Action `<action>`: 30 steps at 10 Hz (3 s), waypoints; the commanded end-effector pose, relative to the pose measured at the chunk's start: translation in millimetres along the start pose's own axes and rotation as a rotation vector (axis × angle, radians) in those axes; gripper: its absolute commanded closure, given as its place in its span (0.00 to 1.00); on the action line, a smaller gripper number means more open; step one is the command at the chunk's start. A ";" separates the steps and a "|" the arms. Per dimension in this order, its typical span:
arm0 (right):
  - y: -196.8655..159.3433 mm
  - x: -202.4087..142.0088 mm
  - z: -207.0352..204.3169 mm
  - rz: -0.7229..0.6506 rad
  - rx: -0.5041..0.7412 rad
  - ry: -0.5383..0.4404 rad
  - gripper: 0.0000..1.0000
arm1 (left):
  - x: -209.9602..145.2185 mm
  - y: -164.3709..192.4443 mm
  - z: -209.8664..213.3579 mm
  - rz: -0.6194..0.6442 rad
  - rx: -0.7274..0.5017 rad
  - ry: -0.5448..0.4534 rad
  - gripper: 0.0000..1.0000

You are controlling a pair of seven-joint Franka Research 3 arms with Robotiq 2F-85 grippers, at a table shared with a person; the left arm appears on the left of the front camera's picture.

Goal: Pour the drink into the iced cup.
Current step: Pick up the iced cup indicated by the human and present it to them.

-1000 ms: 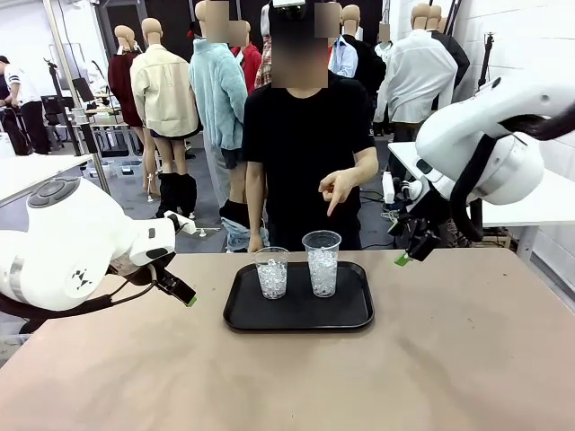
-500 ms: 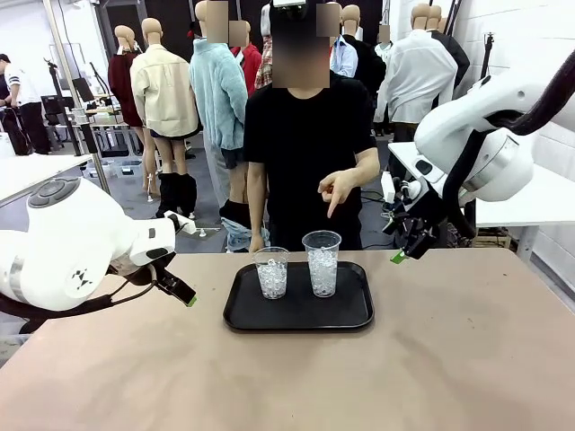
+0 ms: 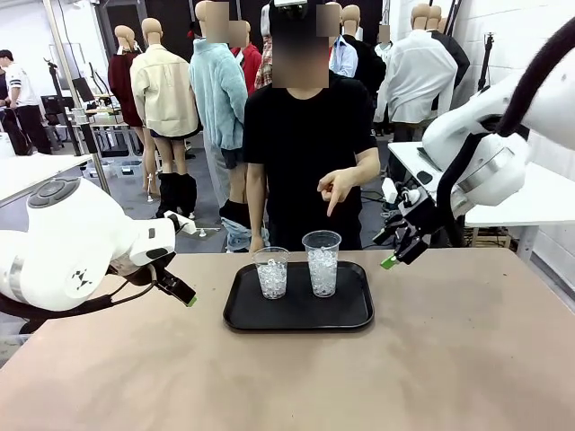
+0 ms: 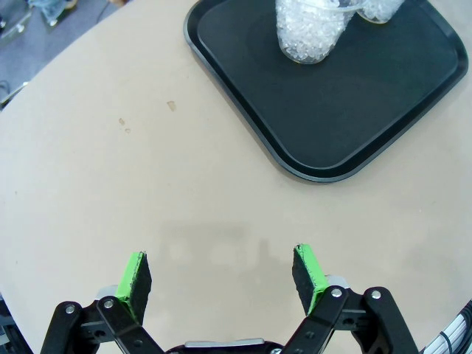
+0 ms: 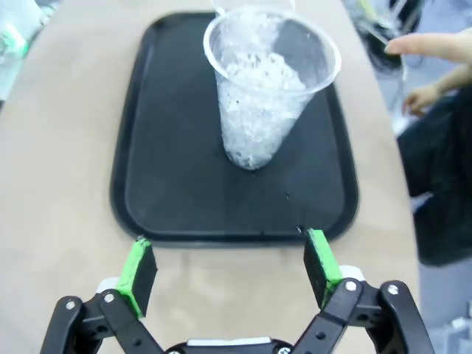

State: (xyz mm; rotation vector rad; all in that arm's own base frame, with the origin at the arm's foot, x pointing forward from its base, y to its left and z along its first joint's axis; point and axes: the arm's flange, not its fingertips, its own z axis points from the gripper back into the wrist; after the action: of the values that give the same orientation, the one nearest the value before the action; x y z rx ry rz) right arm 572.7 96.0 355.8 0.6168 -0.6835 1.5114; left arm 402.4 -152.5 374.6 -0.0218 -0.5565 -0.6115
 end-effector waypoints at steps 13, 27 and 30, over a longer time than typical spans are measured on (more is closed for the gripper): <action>-24.1 -16.6 -129.4 0.008 0.004 -0.306 0.00 | -0.1 1.2 0.7 0.003 0.001 -0.002 0.00; -24.8 -8.8 -137.7 -0.057 0.003 -0.316 0.43 | -0.1 1.2 0.7 0.003 0.001 -0.002 0.00; -25.5 -10.6 -134.8 -0.034 0.019 -0.291 0.43 | -0.1 1.2 0.7 0.003 0.001 -0.002 0.00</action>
State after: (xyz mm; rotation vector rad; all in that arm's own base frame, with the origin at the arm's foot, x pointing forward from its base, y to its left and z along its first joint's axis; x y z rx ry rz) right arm 601.7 187.4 257.7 0.8746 -0.8705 1.4018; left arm 402.4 -152.6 374.6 -0.0215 -0.5565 -0.6116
